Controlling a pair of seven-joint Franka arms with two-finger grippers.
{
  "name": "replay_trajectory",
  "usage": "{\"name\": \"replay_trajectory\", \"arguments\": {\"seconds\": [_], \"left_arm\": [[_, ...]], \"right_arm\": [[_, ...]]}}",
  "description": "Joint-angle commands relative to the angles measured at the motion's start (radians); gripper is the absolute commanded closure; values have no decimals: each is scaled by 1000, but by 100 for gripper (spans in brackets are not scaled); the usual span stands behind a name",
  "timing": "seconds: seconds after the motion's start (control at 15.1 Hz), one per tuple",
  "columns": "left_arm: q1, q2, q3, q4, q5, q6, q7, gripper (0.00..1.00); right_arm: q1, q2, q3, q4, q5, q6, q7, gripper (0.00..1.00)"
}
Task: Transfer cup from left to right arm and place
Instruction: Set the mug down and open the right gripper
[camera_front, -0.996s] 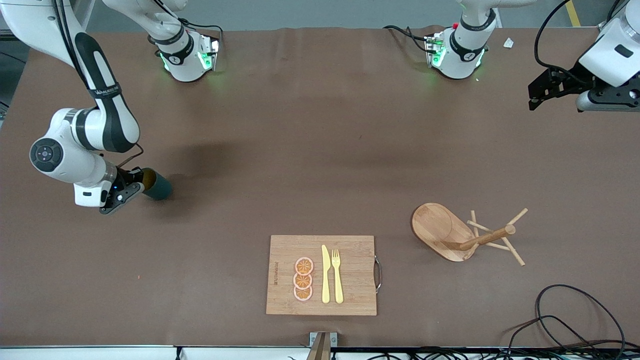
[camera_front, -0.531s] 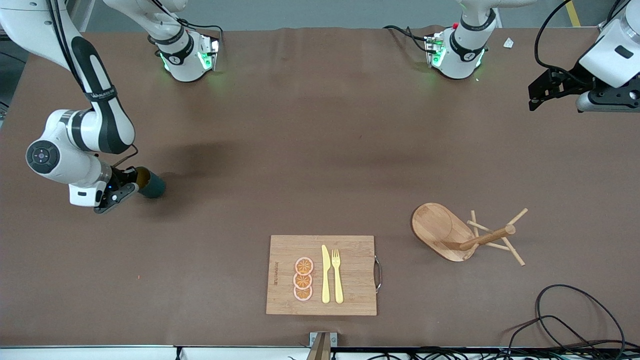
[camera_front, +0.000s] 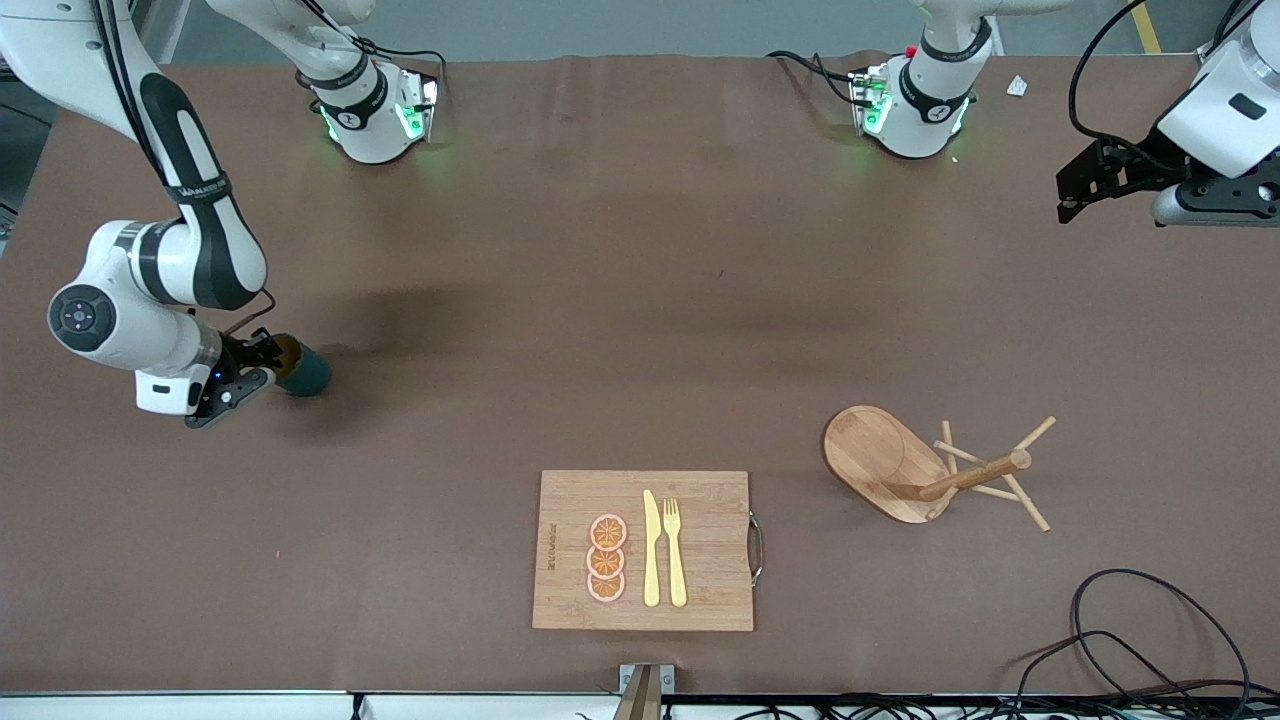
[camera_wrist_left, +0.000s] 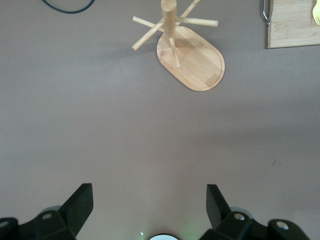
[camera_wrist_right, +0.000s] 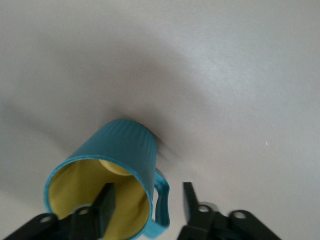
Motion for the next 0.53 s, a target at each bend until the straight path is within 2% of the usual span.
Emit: {"name": "replay_trajectory", "arguments": {"seconds": [0.0, 0.2, 0.4, 0.46], "left_arm": [[6, -4, -1, -5, -16, 10, 6, 0], [9, -7, -1, -5, -16, 10, 13, 0], [9, -12, 1, -8, -16, 9, 13, 0], [11, -10, 1, -8, -16, 9, 13, 0]], "right_arm": [[-2, -96, 20, 47, -10, -128, 136, 0], [11, -150, 23, 144, -7, -284, 282, 0], [17, -160, 31, 297, -1, -485, 412, 0], [18, -159, 30, 345, 38, -545, 432, 0]]}}
